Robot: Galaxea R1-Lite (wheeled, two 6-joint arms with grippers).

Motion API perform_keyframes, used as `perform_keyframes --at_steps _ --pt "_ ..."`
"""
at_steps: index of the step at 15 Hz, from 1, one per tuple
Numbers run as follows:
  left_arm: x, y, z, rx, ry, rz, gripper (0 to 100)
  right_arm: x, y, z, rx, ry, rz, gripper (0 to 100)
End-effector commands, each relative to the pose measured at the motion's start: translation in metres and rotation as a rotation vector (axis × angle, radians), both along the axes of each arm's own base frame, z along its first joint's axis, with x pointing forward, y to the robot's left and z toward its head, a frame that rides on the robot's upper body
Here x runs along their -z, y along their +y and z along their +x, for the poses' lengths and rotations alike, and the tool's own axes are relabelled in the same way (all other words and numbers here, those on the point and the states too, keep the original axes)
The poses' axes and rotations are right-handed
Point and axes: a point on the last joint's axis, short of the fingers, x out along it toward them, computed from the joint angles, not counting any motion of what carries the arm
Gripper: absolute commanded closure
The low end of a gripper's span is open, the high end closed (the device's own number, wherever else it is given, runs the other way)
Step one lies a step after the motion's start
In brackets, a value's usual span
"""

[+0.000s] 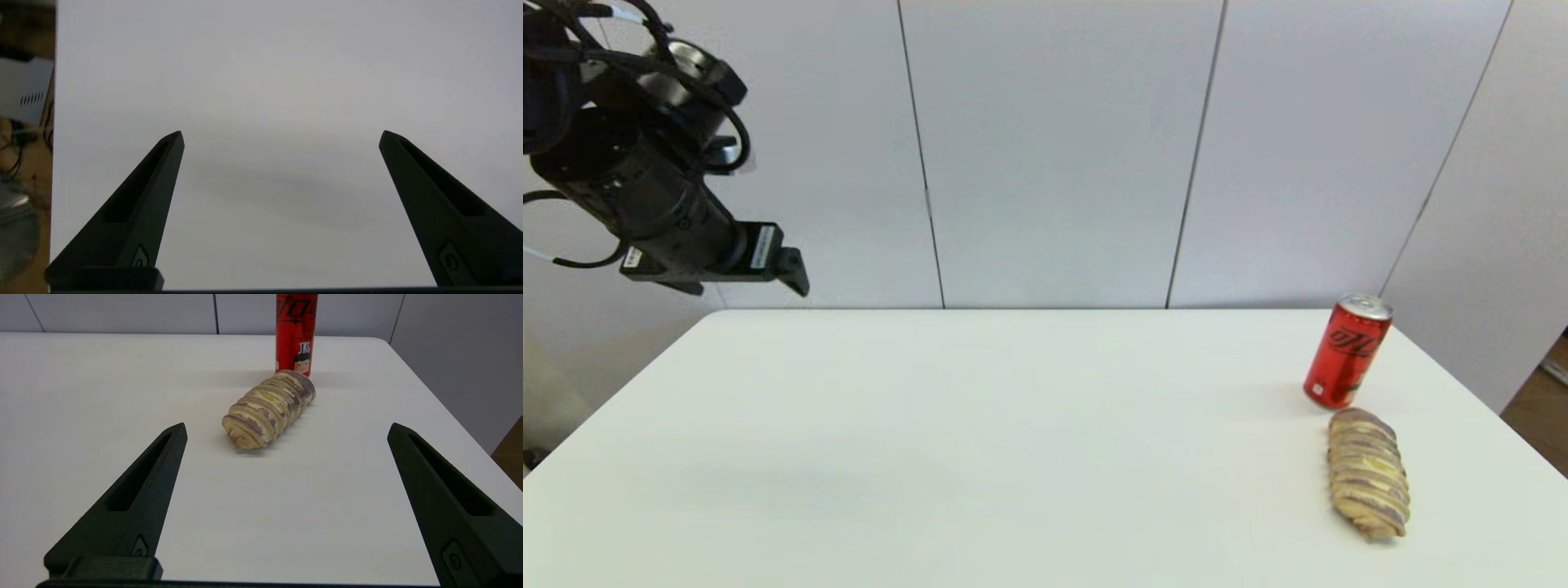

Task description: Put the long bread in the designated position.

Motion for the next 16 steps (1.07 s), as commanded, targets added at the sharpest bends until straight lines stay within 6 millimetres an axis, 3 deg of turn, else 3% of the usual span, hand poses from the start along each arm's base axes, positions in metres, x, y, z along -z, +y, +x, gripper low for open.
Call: perform_keyframes --at_steps 1,4,7,9,16 --pt "-0.032 0.007 -0.011 -0.011 -0.349 -0.044 0 0.0 0.0 0.0 0.0 0.003 0.0 0" --pt "-0.049 0.009 -0.026 -0.005 -0.622 -0.079 0 0.0 0.0 0.0 -0.001 0.003 0.0 0" --pt "-0.05 0.013 -0.054 0.017 -0.768 -0.066 0 0.0 0.0 0.0 -0.001 0.003 0.0 0" --pt "-0.037 0.016 -0.076 0.021 -0.78 -0.062 0 0.0 0.0 0.0 -0.001 0.003 0.0 0" --pt "0.024 0.038 -0.182 -0.035 -0.746 -0.036 0 0.0 0.0 0.0 -0.001 0.003 0.0 0"
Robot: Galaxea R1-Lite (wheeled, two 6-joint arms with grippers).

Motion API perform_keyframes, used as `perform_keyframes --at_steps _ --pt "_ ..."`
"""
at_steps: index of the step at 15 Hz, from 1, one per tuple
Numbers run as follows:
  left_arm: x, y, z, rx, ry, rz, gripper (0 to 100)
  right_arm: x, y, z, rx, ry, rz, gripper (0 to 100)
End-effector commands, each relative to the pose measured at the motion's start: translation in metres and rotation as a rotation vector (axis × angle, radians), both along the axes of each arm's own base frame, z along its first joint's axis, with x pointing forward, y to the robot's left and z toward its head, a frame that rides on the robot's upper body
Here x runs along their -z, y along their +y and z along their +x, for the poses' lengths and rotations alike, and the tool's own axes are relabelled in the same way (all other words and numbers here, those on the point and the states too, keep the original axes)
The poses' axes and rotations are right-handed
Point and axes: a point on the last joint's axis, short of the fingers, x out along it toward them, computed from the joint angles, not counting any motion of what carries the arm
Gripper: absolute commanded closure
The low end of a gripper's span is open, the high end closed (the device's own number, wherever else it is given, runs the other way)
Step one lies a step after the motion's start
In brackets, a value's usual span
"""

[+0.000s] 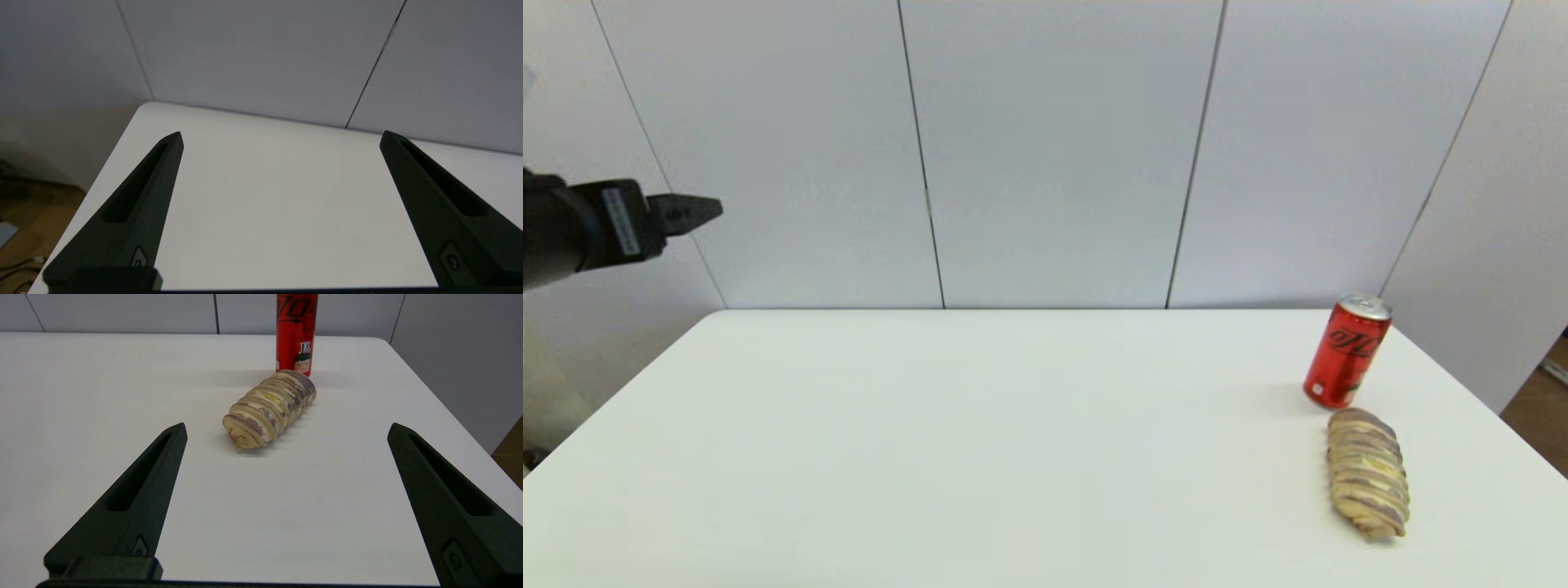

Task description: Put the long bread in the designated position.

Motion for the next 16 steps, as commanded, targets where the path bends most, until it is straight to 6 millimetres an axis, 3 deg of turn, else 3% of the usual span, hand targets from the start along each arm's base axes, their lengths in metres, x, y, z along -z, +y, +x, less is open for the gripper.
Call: perform_keyframes --at_steps 1,3,8,16 --pt "0.028 0.014 -0.083 -0.038 -0.065 -0.004 0 0.0 0.0 0.0 -0.001 0.002 -0.002 0" --pt "0.039 0.017 -0.11 -0.054 -0.101 -0.004 0 0.0 0.0 0.0 -0.001 0.003 0.0 0" --pt "0.072 0.023 -0.154 -0.139 -0.163 -0.005 0 0.0 0.0 0.0 -0.001 0.003 0.0 0" --pt "0.122 0.022 -0.187 -0.115 -0.205 -0.005 0 0.0 0.0 0.0 -0.001 0.001 0.0 0"
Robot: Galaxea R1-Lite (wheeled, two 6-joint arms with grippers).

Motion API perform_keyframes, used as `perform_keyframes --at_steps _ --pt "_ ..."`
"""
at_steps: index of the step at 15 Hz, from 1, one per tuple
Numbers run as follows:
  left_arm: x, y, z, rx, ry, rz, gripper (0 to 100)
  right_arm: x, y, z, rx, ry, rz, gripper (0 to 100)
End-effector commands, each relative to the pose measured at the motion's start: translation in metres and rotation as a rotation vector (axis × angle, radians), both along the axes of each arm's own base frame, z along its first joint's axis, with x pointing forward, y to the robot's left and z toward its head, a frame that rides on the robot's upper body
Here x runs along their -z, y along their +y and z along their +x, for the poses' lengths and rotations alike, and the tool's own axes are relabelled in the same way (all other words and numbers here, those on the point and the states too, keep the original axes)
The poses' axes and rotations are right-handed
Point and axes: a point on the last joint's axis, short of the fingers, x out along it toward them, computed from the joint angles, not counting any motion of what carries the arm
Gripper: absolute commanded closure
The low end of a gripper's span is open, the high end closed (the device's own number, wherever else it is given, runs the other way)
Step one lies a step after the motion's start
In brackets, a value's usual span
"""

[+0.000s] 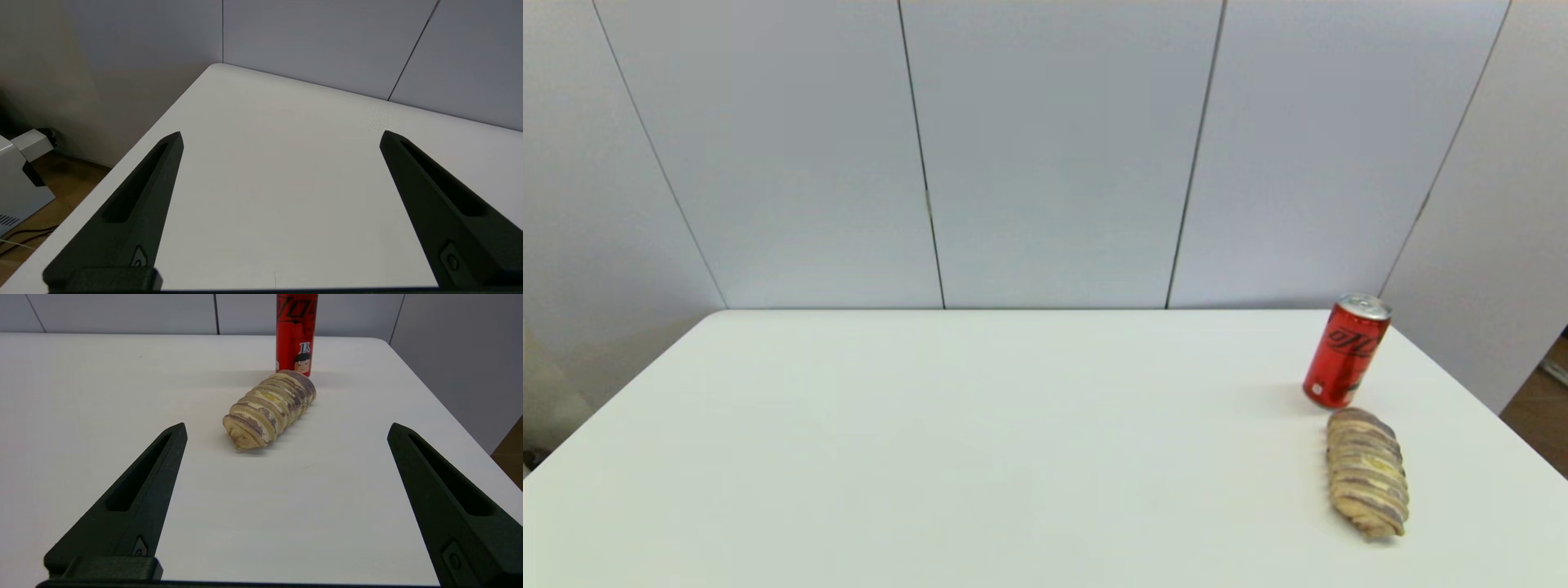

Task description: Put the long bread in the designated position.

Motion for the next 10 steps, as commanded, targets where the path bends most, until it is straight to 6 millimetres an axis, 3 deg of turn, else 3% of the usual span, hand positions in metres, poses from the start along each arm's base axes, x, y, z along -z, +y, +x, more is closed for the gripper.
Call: perform_keyframes --at_steps 1,10 --pt "0.024 0.0 -0.017 0.018 -0.036 0.011 0 0.0 0.0 0.0 -0.001 0.003 0.0 0" --pt "0.088 0.0 -0.025 0.03 0.044 0.076 0 0.0 0.0 0.0 -0.001 0.003 0.0 0"
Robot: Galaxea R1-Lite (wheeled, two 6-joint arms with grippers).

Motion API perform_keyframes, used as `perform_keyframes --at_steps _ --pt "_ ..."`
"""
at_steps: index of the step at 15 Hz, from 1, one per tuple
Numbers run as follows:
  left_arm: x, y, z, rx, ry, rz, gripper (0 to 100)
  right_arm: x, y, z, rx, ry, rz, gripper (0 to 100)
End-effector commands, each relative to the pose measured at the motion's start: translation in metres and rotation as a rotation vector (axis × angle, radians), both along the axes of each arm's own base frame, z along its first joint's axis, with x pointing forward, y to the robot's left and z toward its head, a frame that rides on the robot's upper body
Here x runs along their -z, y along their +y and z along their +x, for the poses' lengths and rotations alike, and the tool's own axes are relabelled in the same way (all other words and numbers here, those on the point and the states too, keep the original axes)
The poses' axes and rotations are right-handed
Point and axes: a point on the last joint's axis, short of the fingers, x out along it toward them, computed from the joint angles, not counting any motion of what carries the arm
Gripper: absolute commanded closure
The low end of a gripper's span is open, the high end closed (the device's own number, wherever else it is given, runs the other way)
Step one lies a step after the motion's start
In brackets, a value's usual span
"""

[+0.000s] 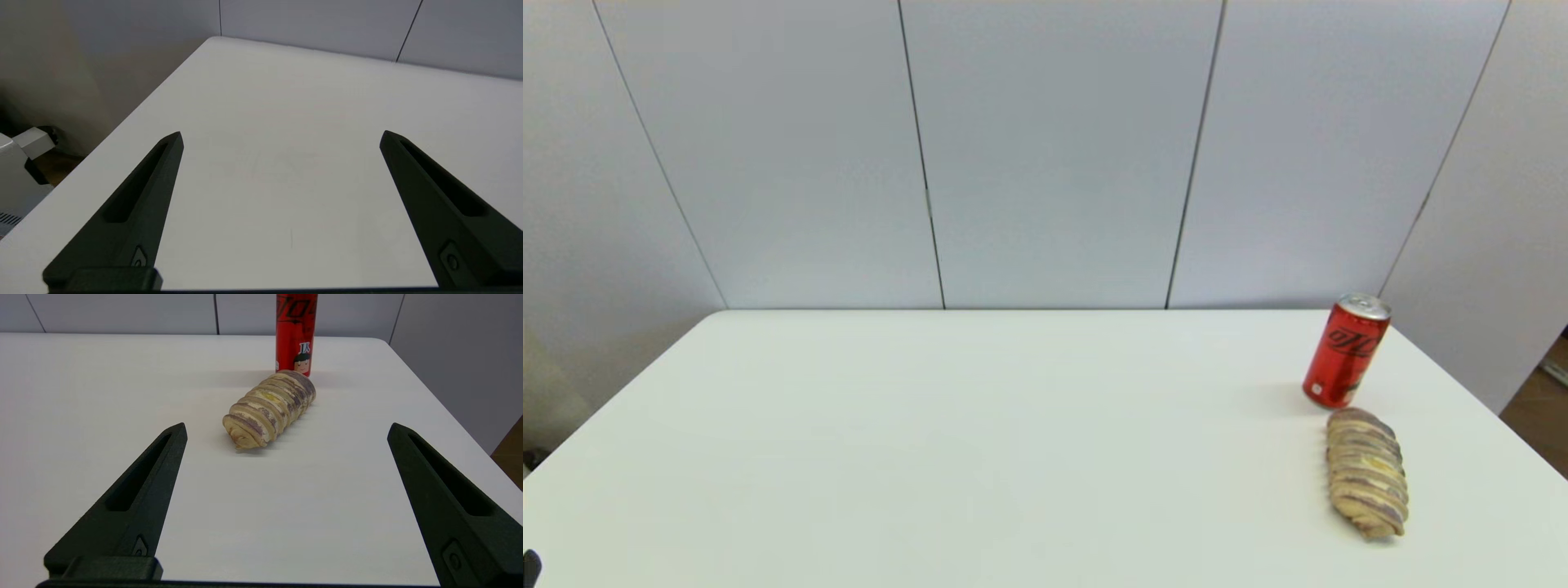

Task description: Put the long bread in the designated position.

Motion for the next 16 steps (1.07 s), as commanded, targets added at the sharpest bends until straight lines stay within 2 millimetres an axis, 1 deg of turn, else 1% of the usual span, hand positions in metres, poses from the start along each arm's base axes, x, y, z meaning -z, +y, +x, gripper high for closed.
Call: perform_keyframes --at_steps 1,3,6,10,16 --pt "0.025 0.0 -0.003 -0.001 0.023 0.019 0 0.0 0.0 0.0 -0.001 0.001 0.0 0" --pt "0.032 -0.001 -0.006 0.048 0.001 0.022 0 0.0 0.0 0.0 -0.001 0.003 0.0 0" --pt "0.038 -0.005 -0.011 0.195 -0.048 0.022 0 0.0 0.0 0.0 -0.001 0.003 0.0 0" --pt "0.049 -0.005 -0.011 0.21 -0.044 0.062 0 0.0 0.0 0.0 -0.001 0.003 0.0 0" --pt "0.05 -0.005 -0.012 0.212 -0.05 0.051 0 0.0 0.0 0.0 -0.001 0.001 -0.001 0"
